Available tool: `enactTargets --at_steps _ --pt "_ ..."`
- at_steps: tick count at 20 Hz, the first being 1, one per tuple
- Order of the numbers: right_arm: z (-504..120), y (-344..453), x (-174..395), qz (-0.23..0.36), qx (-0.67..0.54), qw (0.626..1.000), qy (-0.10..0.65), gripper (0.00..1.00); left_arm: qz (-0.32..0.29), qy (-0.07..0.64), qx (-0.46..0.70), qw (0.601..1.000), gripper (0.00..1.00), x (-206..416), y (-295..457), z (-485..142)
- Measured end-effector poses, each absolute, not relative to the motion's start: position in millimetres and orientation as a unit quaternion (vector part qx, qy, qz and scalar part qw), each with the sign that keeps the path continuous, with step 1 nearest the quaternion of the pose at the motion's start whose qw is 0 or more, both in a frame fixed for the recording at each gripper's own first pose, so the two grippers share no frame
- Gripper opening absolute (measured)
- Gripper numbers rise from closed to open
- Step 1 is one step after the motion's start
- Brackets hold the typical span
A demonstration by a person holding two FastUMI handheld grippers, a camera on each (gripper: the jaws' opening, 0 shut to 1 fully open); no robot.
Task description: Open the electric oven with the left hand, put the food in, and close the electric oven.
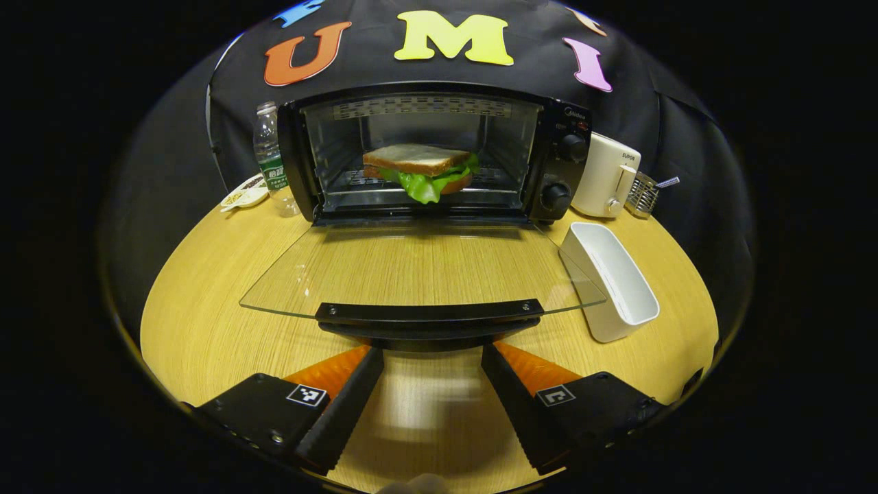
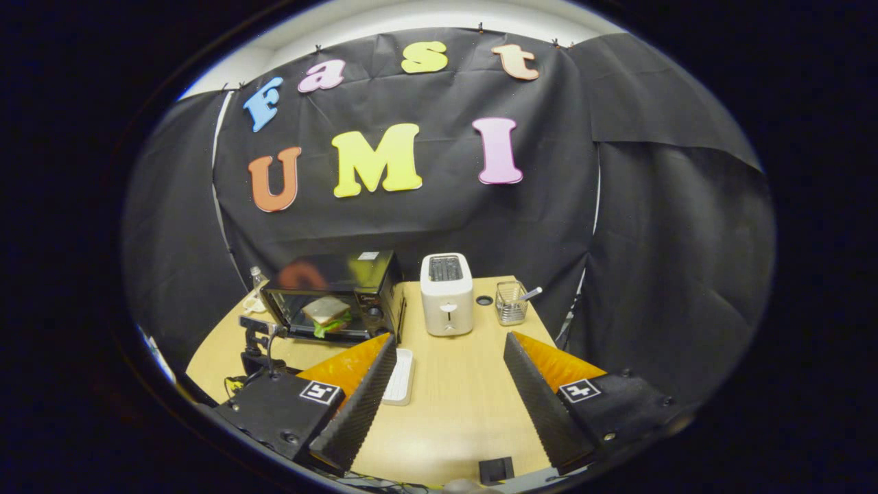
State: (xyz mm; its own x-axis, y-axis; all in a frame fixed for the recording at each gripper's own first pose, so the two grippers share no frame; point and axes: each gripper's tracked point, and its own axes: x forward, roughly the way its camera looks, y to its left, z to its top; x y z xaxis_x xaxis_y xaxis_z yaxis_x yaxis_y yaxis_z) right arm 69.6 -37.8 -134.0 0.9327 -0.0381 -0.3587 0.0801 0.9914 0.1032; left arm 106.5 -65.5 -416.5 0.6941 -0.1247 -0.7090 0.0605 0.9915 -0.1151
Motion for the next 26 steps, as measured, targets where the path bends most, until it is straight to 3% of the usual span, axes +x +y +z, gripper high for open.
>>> enactTargets --at_steps 8,9,10,26 --pt "-138 -44 74 -0.030 0.076 0.980 0.180 1.00 -0.052 0.359 -0.038 0.931 0.95 136 -61 -372" --pt "-138 -47 75 -0.031 0.078 0.980 0.178 0.90 -0.052 0.353 -0.038 0.933 0.95 144 -60 -364" --pt "-137 -48 76 -0.032 0.081 0.981 0.176 1.00 -0.051 0.348 -0.039 0.935 0.95 150 -59 -356" --pt "-133 -59 90 -0.030 0.108 0.980 0.165 1.00 -0.029 0.299 -0.031 0.953 0.95 233 -49 -306"
